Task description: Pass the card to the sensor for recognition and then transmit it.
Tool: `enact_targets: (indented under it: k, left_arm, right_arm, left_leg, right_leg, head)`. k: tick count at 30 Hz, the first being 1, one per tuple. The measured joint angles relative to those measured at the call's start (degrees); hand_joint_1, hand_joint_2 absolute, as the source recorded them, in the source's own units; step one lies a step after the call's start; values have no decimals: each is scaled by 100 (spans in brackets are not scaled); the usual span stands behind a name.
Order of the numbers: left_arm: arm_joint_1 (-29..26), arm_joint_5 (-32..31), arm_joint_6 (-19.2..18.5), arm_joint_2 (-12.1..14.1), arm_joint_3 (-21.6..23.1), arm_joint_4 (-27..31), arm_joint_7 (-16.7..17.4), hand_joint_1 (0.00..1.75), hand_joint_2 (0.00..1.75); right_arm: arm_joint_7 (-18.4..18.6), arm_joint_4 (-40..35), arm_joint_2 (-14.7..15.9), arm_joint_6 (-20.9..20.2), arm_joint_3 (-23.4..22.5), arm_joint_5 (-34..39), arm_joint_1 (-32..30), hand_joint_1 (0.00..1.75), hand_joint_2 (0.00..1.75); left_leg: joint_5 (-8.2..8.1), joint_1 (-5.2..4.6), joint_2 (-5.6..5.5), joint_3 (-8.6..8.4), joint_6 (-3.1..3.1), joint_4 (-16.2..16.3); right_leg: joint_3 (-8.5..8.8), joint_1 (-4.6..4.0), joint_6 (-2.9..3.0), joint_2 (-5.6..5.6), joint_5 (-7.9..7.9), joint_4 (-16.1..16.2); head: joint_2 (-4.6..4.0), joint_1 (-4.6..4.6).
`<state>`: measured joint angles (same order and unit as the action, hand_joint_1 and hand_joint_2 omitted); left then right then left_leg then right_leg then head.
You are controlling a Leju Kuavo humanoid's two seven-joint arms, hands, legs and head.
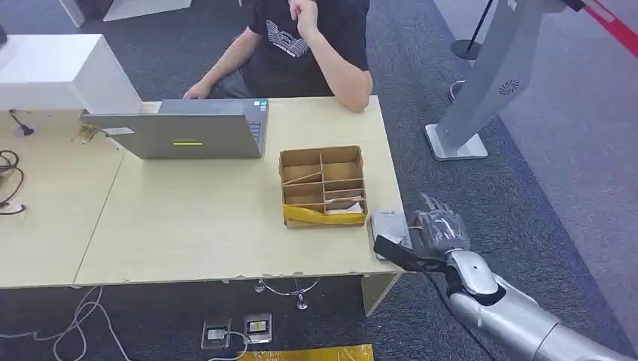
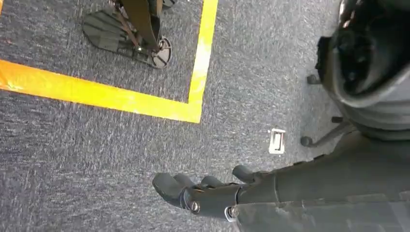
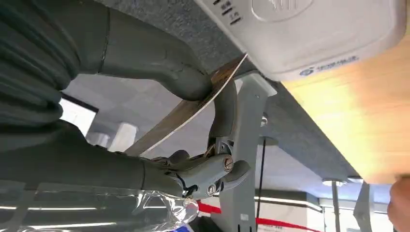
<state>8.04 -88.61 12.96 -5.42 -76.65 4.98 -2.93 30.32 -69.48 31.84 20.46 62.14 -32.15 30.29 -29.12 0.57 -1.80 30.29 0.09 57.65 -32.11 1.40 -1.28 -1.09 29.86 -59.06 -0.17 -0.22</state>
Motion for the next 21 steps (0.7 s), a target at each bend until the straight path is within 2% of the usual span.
enact_targets:
  k: [7, 11, 21]
  left_arm:
    - [5, -89, 31, 15, 0, -70, -4, 0, 0]
    - [5, -107, 42, 28, 0, -114, -4, 0, 0]
    - [7, -109, 83, 61, 0, -164, 0, 0, 0]
  right_arm:
    - [24, 92, -92, 20, 125, 92, -6, 175, 175]
    - [17, 125, -122, 223, 133, 249, -67, 175, 175]
    - [48, 159, -175, 238, 131, 181, -111, 175, 175]
  left_leg:
    - [0, -1, 1, -1, 0, 0]
    - [0, 0, 2, -2, 0, 0]
    - [0, 0, 6, -12, 0, 0]
  right_leg:
    - [0, 1, 0, 0, 0, 0]
    - [1, 0, 0, 0, 0, 1]
    - [6, -1, 0, -2, 0, 1]
  head:
    - [0, 0]
    - [0, 2]
    - [0, 2]
